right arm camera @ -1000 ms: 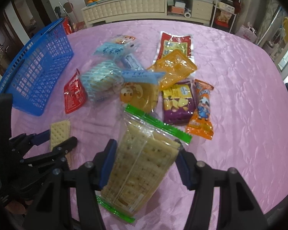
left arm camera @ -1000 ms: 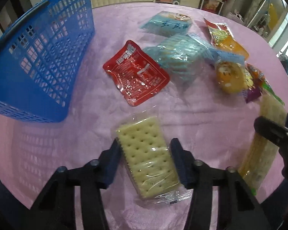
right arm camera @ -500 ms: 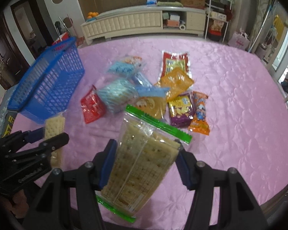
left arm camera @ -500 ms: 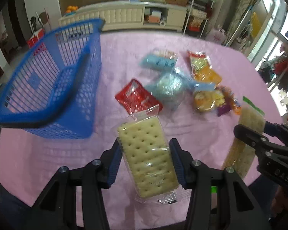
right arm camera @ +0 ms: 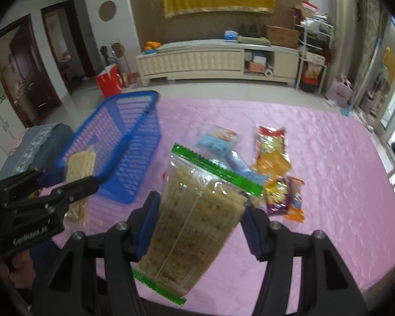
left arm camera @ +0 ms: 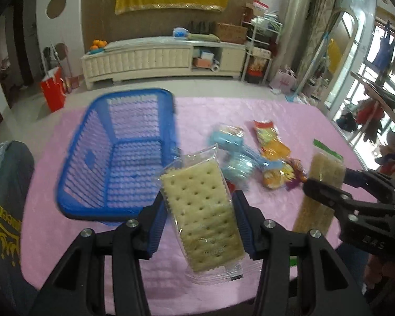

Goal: Organize snacks
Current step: 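Carry both cracker packs over the blue basket with both grippers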

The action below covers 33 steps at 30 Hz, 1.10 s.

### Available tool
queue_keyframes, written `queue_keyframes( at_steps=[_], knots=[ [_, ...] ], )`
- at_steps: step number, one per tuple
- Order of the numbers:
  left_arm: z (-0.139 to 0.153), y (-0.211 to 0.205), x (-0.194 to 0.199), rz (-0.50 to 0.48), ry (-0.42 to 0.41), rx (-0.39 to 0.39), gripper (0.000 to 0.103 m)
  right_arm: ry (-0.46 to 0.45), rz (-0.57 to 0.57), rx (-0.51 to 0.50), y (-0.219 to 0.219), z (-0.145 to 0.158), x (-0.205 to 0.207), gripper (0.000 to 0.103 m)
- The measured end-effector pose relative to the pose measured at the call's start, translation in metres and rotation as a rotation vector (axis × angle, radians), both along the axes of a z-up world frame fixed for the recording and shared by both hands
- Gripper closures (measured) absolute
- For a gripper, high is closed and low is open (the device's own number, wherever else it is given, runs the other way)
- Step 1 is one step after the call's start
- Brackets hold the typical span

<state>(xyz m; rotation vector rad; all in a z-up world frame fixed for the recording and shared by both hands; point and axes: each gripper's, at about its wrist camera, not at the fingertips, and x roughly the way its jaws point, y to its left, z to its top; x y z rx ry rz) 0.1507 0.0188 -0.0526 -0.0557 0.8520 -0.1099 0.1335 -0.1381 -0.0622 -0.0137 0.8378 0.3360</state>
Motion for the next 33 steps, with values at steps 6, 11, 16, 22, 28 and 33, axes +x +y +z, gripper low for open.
queue_keyframes(
  at_steps=[6, 11, 16, 22, 28, 33],
  knots=[
    [0.013, 0.049, 0.003, 0.049, -0.023, 0.015, 0.057, -0.026, 0.052, 0.018, 0.036, 0.012, 0.011, 0.04],
    [0.02, 0.083, 0.007, 0.079, -0.032, 0.022, 0.057, -0.039, 0.096, 0.031, 0.066, 0.021, 0.026, 0.04],
    [0.022, 0.107, 0.015, 0.111, -0.041, 0.052, 0.057, -0.059, 0.154, 0.047, 0.097, 0.028, 0.045, 0.04],
    [0.019, 0.128, 0.024, 0.143, -0.034, 0.075, 0.057, -0.072, 0.19, 0.065, 0.13, 0.023, 0.067, 0.04],
    [0.005, 0.143, 0.04, 0.166, -0.007, 0.067, 0.057, -0.09, 0.217, -0.024, 0.173, 0.006, 0.086, 0.04],
    [-0.009, 0.142, 0.05, 0.15, 0.013, 0.071, 0.057, -0.055, 0.206, -0.118, 0.191, -0.018, 0.099, 0.04]
  ],
)
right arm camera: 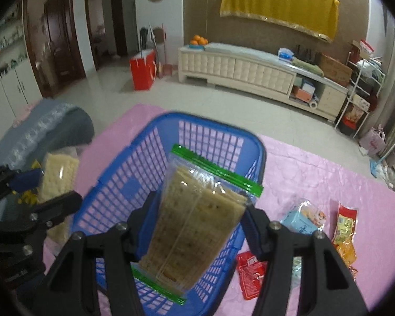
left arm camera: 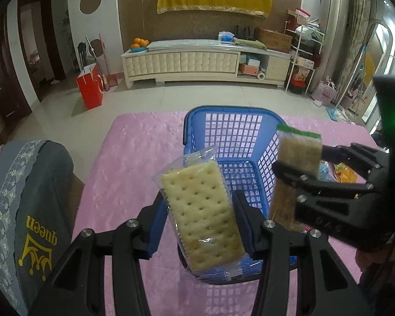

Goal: Organize snacks
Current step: 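Carry both cracker packs over the blue basket with both grippers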

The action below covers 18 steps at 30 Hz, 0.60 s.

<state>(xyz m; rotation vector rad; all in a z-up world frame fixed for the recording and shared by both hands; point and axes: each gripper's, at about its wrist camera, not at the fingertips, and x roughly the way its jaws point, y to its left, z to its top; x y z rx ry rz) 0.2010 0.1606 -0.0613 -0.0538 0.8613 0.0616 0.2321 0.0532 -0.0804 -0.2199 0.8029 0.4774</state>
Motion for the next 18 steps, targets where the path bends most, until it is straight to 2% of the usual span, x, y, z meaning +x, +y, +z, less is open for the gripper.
queue_keyframes(
  at_steps=[3, 7, 12, 18],
  knots=[
    [-0.008, -0.003, 0.005, -0.005, 0.029, 0.004, 0.057, 0.019, -0.013, -0.017, -0.002, -0.012, 0.0, 0.039],
    [-0.008, -0.01, 0.006, -0.011, 0.036, 0.015, 0.057, 0.097, -0.018, 0.075, -0.021, -0.017, -0.001, 0.035],
    [-0.002, -0.01, 0.008, 0.01, 0.032, -0.016, 0.057, 0.07, -0.054, 0.096, -0.049, -0.009, -0.011, 0.008],
    [-0.002, -0.022, 0.009, -0.008, 0.042, -0.016, 0.057, 0.07, -0.108, 0.166, -0.081, 0.001, -0.01, 0.005]
  ],
)
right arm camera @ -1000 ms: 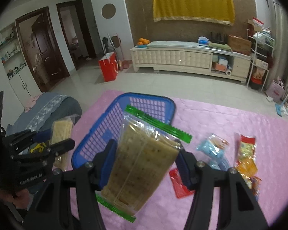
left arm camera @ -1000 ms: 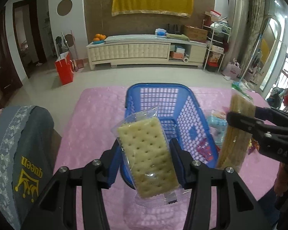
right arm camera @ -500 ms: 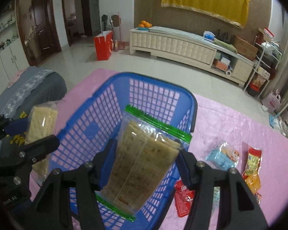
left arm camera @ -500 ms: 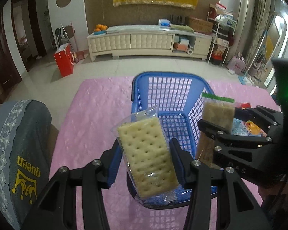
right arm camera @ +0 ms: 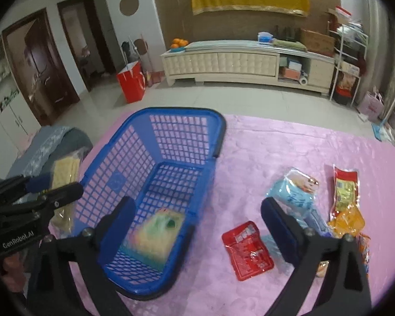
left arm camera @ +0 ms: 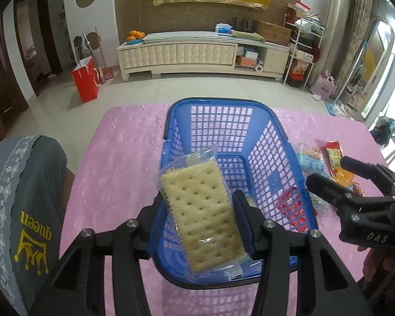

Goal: Organize snacks
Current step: 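Carry both cracker packs over the blue basket with both grippers, then lower the crackers into the basket and open both grippers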

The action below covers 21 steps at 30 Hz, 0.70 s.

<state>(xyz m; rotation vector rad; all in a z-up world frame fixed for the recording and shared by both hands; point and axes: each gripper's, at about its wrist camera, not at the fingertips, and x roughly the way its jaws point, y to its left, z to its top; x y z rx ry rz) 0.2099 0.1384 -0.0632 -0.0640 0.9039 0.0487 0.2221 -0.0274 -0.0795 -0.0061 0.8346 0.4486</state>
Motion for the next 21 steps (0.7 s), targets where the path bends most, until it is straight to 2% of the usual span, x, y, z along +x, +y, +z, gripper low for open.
queue_keyframes(
  at_steps=[10, 21],
  knots=[
    [-0.015, -0.03, 0.015, -0.052, 0.046, 0.037, 0.057, 0.004, -0.021, -0.008, -0.014, -0.002, 0.005, 0.005],
    [-0.053, -0.029, 0.038, -0.02, 0.13, 0.034, 0.057, 0.044, -0.039, 0.005, -0.037, -0.025, 0.014, 0.005]
  ],
)
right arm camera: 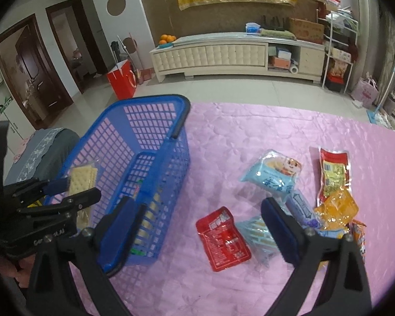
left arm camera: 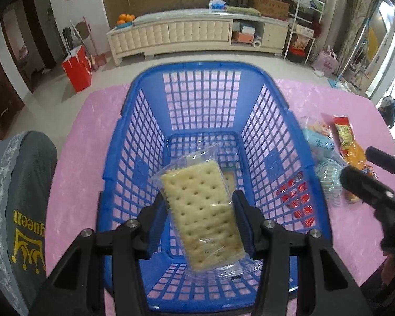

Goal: Organize snacks
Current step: 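Lower the crackers into the basket and open both grippers, then grasp a blue striped snack bag with the left gripper while the right grasps a cake pack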

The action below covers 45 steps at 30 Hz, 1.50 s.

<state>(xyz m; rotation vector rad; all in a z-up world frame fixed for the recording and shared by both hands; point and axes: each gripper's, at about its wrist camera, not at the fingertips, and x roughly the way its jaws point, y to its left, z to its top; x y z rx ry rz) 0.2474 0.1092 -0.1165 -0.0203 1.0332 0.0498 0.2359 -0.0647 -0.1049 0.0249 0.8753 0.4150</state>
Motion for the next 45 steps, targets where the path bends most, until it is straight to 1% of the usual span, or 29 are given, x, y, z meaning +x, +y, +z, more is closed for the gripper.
queue_keyframes(
  at_steps=[3, 5, 8, 14, 16, 17, 28, 30, 36, 39, 42, 45],
  knots=[
    [-0.007, -0.003, 0.004, 0.008, 0.02, -0.006, 0.056, 0.01, -0.003, 0.007, -0.006, -0.006, 0.001, 0.005],
    [-0.01, -0.006, 0.003, 0.011, 0.019, -0.012, 0.056, 0.015, -0.006, 0.005, -0.009, -0.008, 0.003, 0.005],
    [-0.013, -0.007, 0.004, 0.006, 0.037, -0.033, 0.056, 0.018, -0.01, 0.008, -0.012, -0.011, 0.005, 0.005],
    [-0.016, -0.01, 0.004, 0.017, 0.054, -0.013, 0.055, 0.023, -0.005, 0.011, -0.01, -0.011, 0.004, 0.005],
    [-0.015, -0.011, 0.003, 0.007, 0.058, -0.011, 0.045, 0.023, -0.003, 0.007, -0.01, -0.012, 0.004, 0.005],
    [-0.013, -0.012, 0.002, 0.005, 0.051, -0.005, 0.04, 0.023, -0.004, 0.008, -0.011, -0.012, 0.004, 0.005],
    [0.02, -0.023, -0.013, -0.006, -0.024, 0.016, 0.04, -0.003, -0.015, 0.005, -0.018, 0.003, -0.004, 0.005],
    [0.028, -0.029, -0.018, -0.014, -0.042, 0.013, 0.037, -0.012, -0.016, 0.004, -0.021, 0.007, -0.007, 0.005],
    [0.048, -0.05, -0.025, -0.051, -0.079, 0.012, 0.037, -0.036, -0.032, 0.01, -0.034, 0.022, -0.016, 0.005],
    [0.054, -0.064, -0.027, -0.069, -0.09, 0.016, 0.037, -0.048, -0.041, 0.007, -0.043, 0.028, -0.02, 0.005],
    [0.058, -0.078, -0.028, -0.087, -0.099, 0.019, 0.033, -0.058, -0.056, 0.003, -0.054, 0.032, -0.024, 0.005],
    [0.06, -0.092, -0.029, -0.105, -0.102, 0.027, 0.033, -0.061, -0.075, 0.006, -0.067, 0.034, -0.026, 0.005]
  ],
)
